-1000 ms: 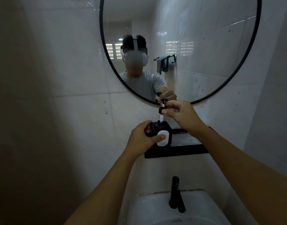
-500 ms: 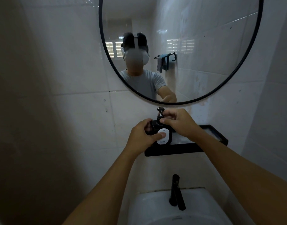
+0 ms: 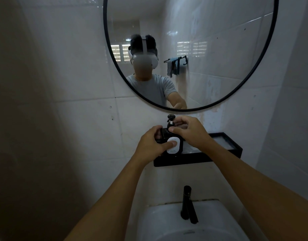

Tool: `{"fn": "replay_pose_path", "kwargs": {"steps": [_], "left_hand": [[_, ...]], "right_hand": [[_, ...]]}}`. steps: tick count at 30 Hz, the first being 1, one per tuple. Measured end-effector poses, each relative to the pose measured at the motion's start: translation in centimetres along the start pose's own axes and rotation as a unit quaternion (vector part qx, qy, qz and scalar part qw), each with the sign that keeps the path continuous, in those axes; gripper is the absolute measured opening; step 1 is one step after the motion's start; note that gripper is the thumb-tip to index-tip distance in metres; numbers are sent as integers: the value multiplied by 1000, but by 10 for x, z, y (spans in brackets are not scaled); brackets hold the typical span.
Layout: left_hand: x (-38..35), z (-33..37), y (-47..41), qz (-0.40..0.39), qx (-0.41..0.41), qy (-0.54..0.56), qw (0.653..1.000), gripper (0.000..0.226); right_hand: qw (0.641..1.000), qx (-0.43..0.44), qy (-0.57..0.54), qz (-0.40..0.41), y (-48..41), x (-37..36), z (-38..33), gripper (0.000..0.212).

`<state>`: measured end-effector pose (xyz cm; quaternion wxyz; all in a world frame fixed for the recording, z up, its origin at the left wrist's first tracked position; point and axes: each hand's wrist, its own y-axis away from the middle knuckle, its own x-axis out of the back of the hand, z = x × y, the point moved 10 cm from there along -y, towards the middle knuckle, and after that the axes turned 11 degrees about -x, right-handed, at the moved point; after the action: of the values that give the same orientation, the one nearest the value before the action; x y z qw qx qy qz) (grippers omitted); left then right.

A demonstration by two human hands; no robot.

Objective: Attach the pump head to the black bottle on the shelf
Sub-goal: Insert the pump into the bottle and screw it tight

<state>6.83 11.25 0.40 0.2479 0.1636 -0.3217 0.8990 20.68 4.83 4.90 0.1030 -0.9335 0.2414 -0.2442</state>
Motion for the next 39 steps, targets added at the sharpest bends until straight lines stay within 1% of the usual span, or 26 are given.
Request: {"fn": "replay_pose_path", "kwargs": {"steps": [6,9,13,15,17,20,23,26,30,34,35,37,39], "left_hand": [[-7,1,1,1,-8,19,1000,69],[-8,-1,2,4,-4,28,1000,68],[-10,-2,0,5,-11,27,1000,66],[-10,-3,0,7,-13,27,1000,66],[-10,-3,0,9,-16,27,999,64],[-10,-4,0,13,-17,28,999,59],[-11,-6,-1,14,-14,31,999,61],[-11,-8,-2,16,-14,28,999,63],[-11,-8,-1,18,-15,24,999,64],[-10,-4,0,17,-23,23,999,58],[-9,-2,0,17,-26,23,999,56],[-9,0,1,17,-32,21,999,52],[-9,0,1,16,-35,18,999,51]], "right_hand": [[998,-8,-44,-33,5,-8,9,37],[994,-29,-82,-63,9,-15,13,26],[989,-44,-115,-81,9,-19,18,29],[989,-40,-114,-79,8,-19,18,25],[991,-39,-115,-61,6,-16,20,21],[991,-35,-121,-48,4,-15,21,31],[987,-30,-140,-74,4,-19,18,39],[987,-22,-142,-77,6,-19,13,36],[985,-29,-149,-82,6,-22,14,25],[988,-34,-133,-70,4,-22,18,18],[990,-34,-125,-57,3,-21,19,20],[992,-37,-120,-29,1,-18,23,32],[990,-37,-132,-26,1,-18,24,41]]}}
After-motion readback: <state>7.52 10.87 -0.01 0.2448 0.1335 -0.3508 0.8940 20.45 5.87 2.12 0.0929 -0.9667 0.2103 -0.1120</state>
